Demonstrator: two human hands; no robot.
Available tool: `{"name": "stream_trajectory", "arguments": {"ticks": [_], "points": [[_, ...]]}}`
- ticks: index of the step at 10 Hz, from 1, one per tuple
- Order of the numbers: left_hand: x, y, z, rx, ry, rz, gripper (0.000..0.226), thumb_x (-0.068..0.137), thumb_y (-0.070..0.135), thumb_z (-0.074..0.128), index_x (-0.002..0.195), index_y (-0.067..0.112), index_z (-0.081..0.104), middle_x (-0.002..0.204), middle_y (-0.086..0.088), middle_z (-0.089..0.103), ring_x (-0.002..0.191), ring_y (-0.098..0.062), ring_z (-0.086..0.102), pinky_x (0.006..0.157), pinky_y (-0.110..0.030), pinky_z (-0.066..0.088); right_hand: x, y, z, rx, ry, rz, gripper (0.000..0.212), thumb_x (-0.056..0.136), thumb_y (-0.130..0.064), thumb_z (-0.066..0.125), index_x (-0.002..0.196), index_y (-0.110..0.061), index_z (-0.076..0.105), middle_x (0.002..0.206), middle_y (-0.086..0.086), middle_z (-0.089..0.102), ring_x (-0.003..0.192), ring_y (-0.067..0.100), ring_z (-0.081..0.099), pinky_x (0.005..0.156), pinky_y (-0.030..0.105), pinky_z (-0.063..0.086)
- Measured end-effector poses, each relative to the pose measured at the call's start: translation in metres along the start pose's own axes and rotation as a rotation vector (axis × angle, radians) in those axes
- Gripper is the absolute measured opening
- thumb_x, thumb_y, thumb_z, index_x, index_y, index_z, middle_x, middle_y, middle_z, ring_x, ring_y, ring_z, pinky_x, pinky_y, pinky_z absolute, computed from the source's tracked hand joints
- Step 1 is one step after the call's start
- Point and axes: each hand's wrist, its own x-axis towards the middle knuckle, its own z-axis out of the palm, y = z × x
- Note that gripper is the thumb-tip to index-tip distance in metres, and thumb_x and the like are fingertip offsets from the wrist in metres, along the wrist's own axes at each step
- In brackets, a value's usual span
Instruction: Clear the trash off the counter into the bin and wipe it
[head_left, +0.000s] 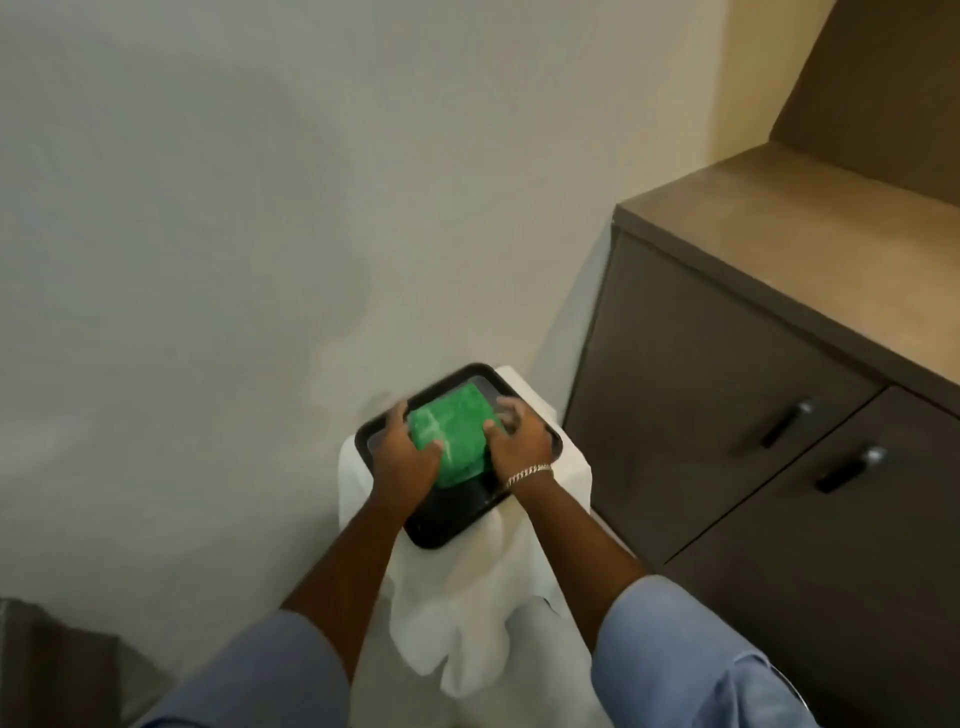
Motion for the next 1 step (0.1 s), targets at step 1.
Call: {"name": "stream_trajectory", "arguments": {"ticks": [1], "points": [[0.0090,0.0014,-0.0128,0.172,-0.127,0.049,0.071,0.082,0.000,0.060,0.147,0.008,0.033,0.136,-0.021,0.055,0.124,-0.034,0.054,0.107,-0.044,0.044,-0.0066,-0.0093,-0.0070,-0.183,0.005,-0.059,0.041,0.089,-0.005,0.053,0.130,-0.011,0.055,0.128,0.014,0.063,0.121,0.030,0.056,0.106,0.033,0.040]]}}
